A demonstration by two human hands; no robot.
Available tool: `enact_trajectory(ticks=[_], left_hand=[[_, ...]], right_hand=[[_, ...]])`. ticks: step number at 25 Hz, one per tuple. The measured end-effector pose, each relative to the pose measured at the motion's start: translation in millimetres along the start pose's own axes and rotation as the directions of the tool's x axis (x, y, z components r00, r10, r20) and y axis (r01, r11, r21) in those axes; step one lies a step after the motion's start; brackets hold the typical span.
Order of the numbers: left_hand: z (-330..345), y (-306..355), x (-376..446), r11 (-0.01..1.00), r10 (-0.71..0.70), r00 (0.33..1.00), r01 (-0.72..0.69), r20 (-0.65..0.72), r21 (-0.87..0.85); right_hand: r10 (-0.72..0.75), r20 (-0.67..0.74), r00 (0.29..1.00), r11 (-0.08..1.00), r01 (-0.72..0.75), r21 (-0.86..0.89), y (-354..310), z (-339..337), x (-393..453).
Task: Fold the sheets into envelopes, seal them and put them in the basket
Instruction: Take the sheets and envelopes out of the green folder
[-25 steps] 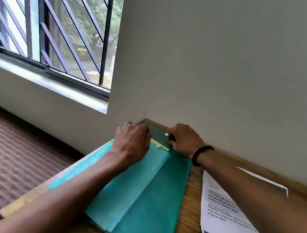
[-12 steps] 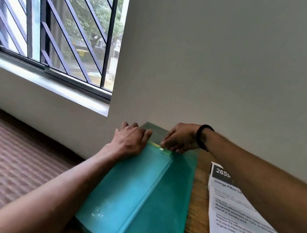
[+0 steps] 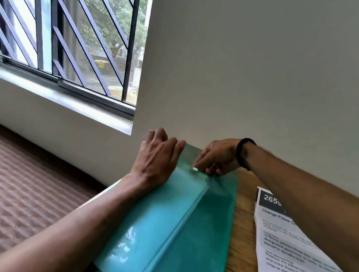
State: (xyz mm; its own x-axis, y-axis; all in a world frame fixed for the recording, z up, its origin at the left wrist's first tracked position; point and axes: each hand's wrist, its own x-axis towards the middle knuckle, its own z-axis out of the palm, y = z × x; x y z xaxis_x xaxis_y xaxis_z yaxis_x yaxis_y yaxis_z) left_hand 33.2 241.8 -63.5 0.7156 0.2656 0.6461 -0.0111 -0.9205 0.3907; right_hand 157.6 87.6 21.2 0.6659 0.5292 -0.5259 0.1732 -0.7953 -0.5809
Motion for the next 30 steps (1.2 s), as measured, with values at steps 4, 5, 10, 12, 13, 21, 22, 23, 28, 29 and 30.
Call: enact_trajectory(ticks=[4, 5, 10, 12, 13, 21, 22, 23, 28, 29, 30], left_hand=[[2, -2, 1, 0.999, 0.031, 0.999, -0.031, -0.030, 0.006], [2, -1, 0, 1.000, 0.026, 1.000, -0.026, -0.005, 0.007], [-18, -6, -23, 1.000, -0.026, 0.982, 0.027, 0.186, -0.003], [-30, -8, -38, 1.000, -0.024, 0.977, 0.023, 0.210, 0.005], [-36, -7, -45, 1.000, -0.027, 0.974, 0.024, 0.224, 0.015], [-32, 5, -43, 0.957, -0.151, 0.926, 0.050, 0.345, 0.286], [-30, 6, -37, 0.956, -0.164, 0.920, 0.059, 0.357, 0.288], [-29, 5, -31, 0.953, -0.172, 0.916, 0.061, 0.364, 0.296], [-28, 33, -8, 0.987, -0.026, 0.968, -0.015, 0.250, 0.161], [-28, 50, -9, 0.998, 0.015, 0.974, -0.028, 0.224, 0.055], [-23, 70, -10, 0.997, 0.065, 0.975, -0.057, 0.213, -0.044]], right_hand=[[-0.082, -0.063, 0.995, 0.980, 0.069, -0.185, -6, 2, 1], [-0.111, -0.091, 0.990, 0.972, 0.089, -0.217, -9, 1, -1], [-0.263, -0.288, 0.921, 0.921, 0.151, -0.360, -19, -11, -22], [-0.281, -0.323, 0.904, 0.912, 0.147, -0.383, -15, -18, -28], [-0.290, -0.337, 0.896, 0.904, 0.141, -0.403, -13, -20, -30], [-0.373, -0.514, 0.772, 0.892, 0.146, -0.427, 10, -17, -31], [-0.407, -0.550, 0.730, 0.890, 0.180, -0.420, 13, -15, -38], [-0.449, -0.570, 0.688, 0.876, 0.212, -0.434, 16, -12, -47], [-0.482, -0.554, 0.679, 0.859, 0.244, -0.450, 81, 5, -136], [-0.458, -0.573, 0.679, 0.872, 0.217, -0.439, 102, 8, -151], [-0.423, -0.615, 0.665, 0.891, 0.182, -0.416, 126, 11, -166]])
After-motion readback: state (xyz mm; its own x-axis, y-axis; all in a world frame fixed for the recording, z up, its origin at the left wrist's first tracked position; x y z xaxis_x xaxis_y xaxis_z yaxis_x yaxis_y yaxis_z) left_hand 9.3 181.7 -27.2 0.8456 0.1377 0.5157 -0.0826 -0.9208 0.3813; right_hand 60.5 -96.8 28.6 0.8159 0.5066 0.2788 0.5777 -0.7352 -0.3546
